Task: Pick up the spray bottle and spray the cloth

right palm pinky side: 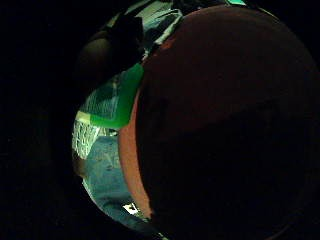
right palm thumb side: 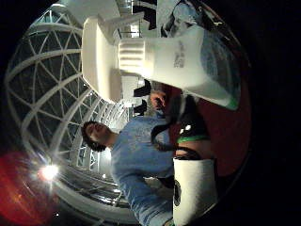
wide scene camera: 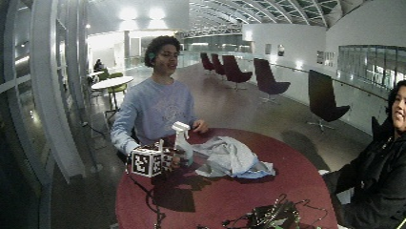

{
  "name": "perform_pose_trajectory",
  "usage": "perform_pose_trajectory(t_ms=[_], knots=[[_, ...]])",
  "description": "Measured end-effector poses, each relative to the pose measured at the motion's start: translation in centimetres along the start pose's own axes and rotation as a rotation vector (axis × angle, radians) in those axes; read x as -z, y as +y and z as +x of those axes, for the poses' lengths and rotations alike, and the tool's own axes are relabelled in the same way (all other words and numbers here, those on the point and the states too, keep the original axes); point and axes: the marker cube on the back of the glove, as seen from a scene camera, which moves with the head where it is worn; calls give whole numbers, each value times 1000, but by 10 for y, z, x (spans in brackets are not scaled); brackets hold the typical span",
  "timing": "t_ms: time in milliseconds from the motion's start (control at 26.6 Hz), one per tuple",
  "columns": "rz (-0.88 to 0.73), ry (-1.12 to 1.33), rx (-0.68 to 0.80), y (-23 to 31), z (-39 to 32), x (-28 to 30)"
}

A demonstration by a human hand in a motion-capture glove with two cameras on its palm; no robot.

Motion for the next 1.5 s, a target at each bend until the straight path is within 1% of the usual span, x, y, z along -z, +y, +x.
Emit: perform_pose_trajectory(t_ms=[300, 563, 676, 826, 901, 1089, 1277, 1502], knots=[[205, -29, -46, -16, -8, -36], [358, -37, -19, -35, -10, -40], [382, -55, 9, -40, -16, -35], [351, -55, 25, -48, -37, -19], [320, -45, 9, -53, -49, -9], [215, -9, -100, -67, -72, 8], [105, 16, -217, -81, -84, 4], [49, 69, -285, -90, -89, -3]])
